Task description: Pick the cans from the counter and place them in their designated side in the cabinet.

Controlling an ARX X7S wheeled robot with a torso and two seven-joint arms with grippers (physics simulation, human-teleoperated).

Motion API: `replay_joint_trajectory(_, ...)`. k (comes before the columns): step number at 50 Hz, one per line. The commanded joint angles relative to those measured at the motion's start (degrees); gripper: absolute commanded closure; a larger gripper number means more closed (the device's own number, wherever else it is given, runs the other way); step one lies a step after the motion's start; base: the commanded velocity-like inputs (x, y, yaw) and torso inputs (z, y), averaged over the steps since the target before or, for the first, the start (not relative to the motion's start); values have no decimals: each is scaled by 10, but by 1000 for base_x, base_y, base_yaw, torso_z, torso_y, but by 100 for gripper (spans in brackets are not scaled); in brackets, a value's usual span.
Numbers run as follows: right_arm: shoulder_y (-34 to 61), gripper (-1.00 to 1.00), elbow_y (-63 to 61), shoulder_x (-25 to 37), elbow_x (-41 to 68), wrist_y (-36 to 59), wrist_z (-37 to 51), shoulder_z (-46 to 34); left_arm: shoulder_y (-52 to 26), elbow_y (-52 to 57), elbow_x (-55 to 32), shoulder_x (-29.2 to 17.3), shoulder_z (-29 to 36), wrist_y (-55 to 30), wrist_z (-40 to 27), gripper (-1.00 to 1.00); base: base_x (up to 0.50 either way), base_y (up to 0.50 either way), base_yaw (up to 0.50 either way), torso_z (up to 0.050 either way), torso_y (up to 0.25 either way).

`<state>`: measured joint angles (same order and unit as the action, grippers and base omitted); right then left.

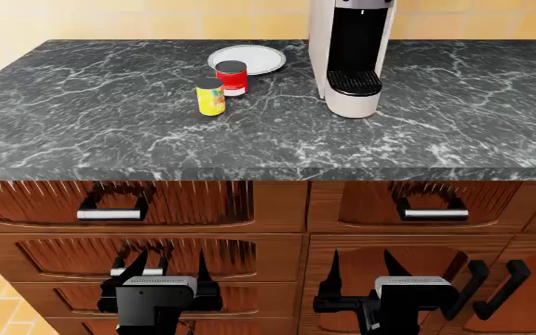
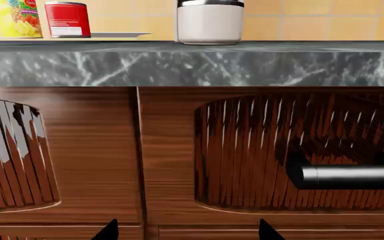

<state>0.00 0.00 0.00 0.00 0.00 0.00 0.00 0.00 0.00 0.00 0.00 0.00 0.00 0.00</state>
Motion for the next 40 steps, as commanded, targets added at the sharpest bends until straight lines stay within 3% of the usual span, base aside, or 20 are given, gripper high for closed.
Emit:
replay_joint_trajectory(1, -2, -100, 0, 9, 2, -4, 13, -15, 0, 1, -11, -9, 10, -3, -11, -100, 0, 0, 0, 0, 0)
replay_joint_trajectory(9, -1, -100, 2, 23, 6, -5, 33, -36, 4, 5, -30, -25, 28, 8, -19, -100, 0, 0, 0, 5, 0)
replay_joint_trajectory(40, -2, -100, -2, 50, 34, -11, 59, -66, 5, 5, -37, -52, 65, 20, -44, -100, 0, 0, 0, 50, 0)
